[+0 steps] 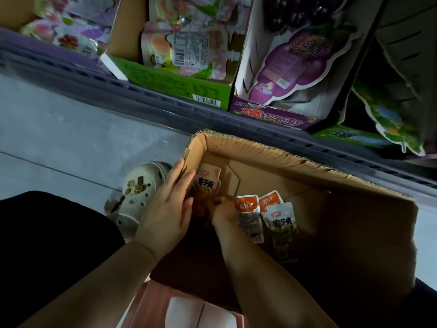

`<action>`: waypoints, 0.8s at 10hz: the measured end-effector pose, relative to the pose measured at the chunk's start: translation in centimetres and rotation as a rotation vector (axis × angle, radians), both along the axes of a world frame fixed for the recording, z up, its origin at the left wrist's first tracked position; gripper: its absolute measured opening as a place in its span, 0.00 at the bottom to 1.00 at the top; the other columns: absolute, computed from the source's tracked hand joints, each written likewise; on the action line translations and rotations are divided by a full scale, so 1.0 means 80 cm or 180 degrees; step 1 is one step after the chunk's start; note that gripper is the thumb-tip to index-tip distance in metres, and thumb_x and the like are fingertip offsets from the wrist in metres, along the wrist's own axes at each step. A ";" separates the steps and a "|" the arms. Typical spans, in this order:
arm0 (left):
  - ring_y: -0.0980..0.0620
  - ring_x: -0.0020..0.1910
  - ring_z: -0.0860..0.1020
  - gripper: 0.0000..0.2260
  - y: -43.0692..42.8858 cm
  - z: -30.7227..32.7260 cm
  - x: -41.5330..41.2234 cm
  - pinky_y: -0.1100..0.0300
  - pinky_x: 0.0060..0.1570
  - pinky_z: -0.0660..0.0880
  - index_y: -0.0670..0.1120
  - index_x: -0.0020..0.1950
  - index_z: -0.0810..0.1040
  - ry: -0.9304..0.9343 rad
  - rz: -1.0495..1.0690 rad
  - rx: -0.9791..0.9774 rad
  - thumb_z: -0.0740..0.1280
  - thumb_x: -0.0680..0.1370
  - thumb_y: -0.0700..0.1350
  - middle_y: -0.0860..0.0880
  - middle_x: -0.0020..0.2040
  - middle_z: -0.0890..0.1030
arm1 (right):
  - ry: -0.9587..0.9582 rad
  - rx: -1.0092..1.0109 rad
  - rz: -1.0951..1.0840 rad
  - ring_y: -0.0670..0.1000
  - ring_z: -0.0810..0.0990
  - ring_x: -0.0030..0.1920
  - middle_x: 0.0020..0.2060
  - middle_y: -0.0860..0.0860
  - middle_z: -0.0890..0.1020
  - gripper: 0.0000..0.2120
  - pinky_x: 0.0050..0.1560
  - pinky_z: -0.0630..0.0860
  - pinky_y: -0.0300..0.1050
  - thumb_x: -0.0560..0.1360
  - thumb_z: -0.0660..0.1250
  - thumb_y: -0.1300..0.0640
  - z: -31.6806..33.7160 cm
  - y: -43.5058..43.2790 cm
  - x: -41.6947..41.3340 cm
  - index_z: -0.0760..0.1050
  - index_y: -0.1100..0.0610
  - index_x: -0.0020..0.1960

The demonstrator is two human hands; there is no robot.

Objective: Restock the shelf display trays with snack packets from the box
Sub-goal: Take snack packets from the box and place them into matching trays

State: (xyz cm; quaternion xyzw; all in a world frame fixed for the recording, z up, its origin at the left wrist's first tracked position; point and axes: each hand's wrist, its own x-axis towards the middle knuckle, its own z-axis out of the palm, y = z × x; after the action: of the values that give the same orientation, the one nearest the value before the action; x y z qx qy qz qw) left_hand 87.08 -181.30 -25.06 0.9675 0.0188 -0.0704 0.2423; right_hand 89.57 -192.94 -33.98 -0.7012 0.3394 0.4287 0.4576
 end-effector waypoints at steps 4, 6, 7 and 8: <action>0.47 0.61 0.65 0.24 -0.001 -0.002 0.002 0.49 0.55 0.63 0.36 0.65 0.69 0.0062 -0.0102 0.0020 0.69 0.70 0.31 0.36 0.69 0.65 | 0.0313 0.0139 -0.0870 0.58 0.78 0.56 0.56 0.61 0.79 0.12 0.40 0.71 0.34 0.77 0.62 0.61 -0.023 0.011 0.006 0.76 0.65 0.58; 0.48 0.61 0.65 0.22 0.001 -0.006 0.002 0.51 0.53 0.65 0.38 0.66 0.68 0.0065 -0.0099 0.0043 0.66 0.73 0.34 0.38 0.70 0.65 | 0.0158 0.0219 -0.0601 0.58 0.79 0.53 0.53 0.60 0.81 0.11 0.45 0.77 0.40 0.76 0.63 0.61 -0.017 0.001 0.002 0.78 0.64 0.55; 0.48 0.62 0.63 0.20 -0.001 -0.002 0.002 0.51 0.53 0.65 0.37 0.66 0.69 0.0106 -0.0055 -0.0005 0.65 0.74 0.34 0.37 0.70 0.64 | -0.0178 -0.0030 -0.0076 0.55 0.78 0.52 0.52 0.59 0.80 0.12 0.36 0.71 0.26 0.76 0.63 0.60 -0.009 -0.040 -0.002 0.76 0.64 0.58; 0.47 0.62 0.63 0.20 -0.002 0.002 0.004 0.47 0.52 0.67 0.35 0.65 0.70 0.0060 -0.0114 0.0045 0.66 0.73 0.33 0.35 0.69 0.65 | -0.0313 -0.0399 0.0075 0.54 0.79 0.51 0.51 0.57 0.81 0.12 0.37 0.72 0.32 0.76 0.64 0.58 -0.014 -0.091 -0.010 0.77 0.63 0.56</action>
State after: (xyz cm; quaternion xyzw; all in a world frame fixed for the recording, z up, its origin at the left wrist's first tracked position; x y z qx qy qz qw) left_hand 87.42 -181.49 -24.90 0.9686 0.0042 -0.0837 0.2339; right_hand 88.77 -200.19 -35.14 -0.7526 0.3344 0.3770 0.4239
